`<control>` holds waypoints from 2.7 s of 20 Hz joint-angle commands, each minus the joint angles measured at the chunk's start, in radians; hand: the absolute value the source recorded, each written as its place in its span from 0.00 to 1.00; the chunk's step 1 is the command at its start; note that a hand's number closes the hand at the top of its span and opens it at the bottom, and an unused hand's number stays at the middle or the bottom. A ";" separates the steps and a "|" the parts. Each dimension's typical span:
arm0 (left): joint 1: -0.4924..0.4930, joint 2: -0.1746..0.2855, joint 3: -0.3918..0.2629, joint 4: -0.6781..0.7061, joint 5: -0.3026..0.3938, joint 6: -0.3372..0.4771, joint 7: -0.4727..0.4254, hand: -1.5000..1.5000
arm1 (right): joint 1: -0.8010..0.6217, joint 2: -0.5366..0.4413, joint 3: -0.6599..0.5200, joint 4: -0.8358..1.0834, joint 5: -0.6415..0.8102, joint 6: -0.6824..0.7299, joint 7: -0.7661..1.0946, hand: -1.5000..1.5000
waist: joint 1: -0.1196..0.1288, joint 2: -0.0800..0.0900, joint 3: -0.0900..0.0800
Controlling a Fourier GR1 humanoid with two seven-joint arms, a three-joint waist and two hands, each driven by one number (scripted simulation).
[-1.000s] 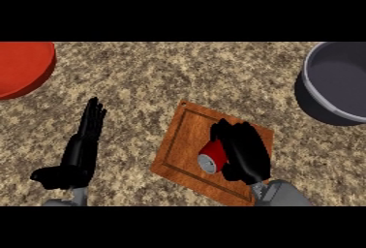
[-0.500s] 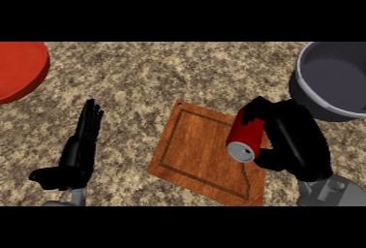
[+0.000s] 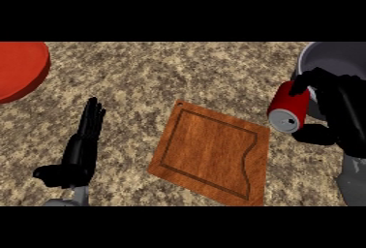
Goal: Pick the can from the cutting board and place it in the pot
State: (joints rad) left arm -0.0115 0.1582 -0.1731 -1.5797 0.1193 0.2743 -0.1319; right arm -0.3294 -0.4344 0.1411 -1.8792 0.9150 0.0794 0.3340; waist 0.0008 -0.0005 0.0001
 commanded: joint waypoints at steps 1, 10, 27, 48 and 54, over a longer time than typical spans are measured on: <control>-0.003 -0.004 0.005 -0.036 0.004 -0.015 0.035 0.50 | -0.047 -0.027 -0.124 0.106 -0.025 0.001 -0.043 1.00 | 0.004 0.001 0.000; -0.021 -0.016 0.044 0.048 0.004 -0.051 -0.025 0.50 | -0.167 -0.113 -0.298 0.534 -0.052 -0.114 -0.281 1.00 | 0.009 0.005 0.000; -0.057 -0.034 0.053 0.035 -0.024 -0.060 -0.006 0.50 | -0.489 -0.232 -0.388 1.431 -0.013 -0.217 -0.633 1.00 | 0.041 0.016 0.002; -0.046 -0.046 0.028 0.031 -0.045 -0.068 -0.001 0.50 | -0.579 -0.285 -0.805 1.671 -0.422 -0.012 -0.863 0.00 | 0.047 0.024 0.006; 0.000 -0.066 -0.008 -0.024 -0.059 -0.060 0.000 0.50 | -0.504 -0.376 -0.881 1.718 -0.488 0.033 -0.877 0.00 | 0.063 0.028 0.008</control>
State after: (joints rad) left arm -0.0322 0.1025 -0.1549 -1.5712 0.0714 0.2126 -0.1368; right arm -0.8560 -0.7770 -0.6899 -0.1821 0.4724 0.1034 -0.5301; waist 0.0500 0.0239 0.0064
